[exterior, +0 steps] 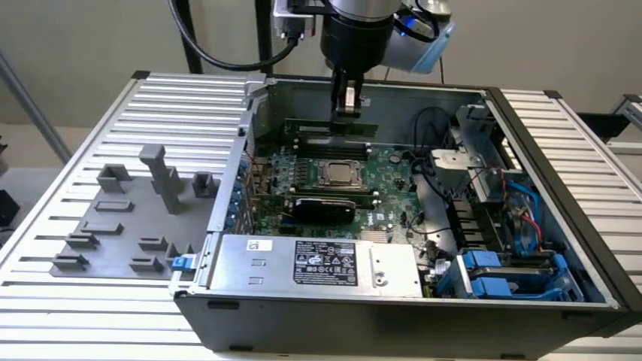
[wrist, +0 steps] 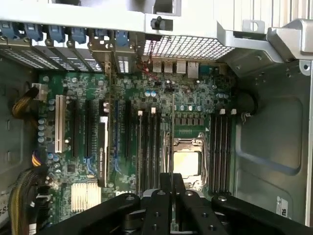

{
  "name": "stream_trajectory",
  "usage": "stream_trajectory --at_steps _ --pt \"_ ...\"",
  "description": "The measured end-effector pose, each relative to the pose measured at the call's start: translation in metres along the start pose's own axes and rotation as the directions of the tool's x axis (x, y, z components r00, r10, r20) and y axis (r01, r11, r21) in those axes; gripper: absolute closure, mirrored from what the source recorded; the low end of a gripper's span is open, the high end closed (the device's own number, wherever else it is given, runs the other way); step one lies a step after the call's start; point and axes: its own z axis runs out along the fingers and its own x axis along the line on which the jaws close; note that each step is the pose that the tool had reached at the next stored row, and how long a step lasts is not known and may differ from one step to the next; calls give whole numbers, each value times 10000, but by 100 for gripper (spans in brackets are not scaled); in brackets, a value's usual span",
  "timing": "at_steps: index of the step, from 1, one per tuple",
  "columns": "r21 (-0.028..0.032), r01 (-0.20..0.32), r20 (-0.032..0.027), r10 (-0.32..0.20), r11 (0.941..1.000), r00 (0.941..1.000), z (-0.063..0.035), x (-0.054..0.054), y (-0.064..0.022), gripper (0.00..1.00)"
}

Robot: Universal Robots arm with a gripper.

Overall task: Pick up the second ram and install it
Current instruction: 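Insert the second ram into the second slot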

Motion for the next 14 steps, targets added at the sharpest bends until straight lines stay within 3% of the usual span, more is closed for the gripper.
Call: stream_trajectory --at_steps 7,14 --pt "4 -29 -15 29 10000 10000 128 -121 -50 100" --pt "14 -99 -67 99 9999 9999 221 -119 -136 100"
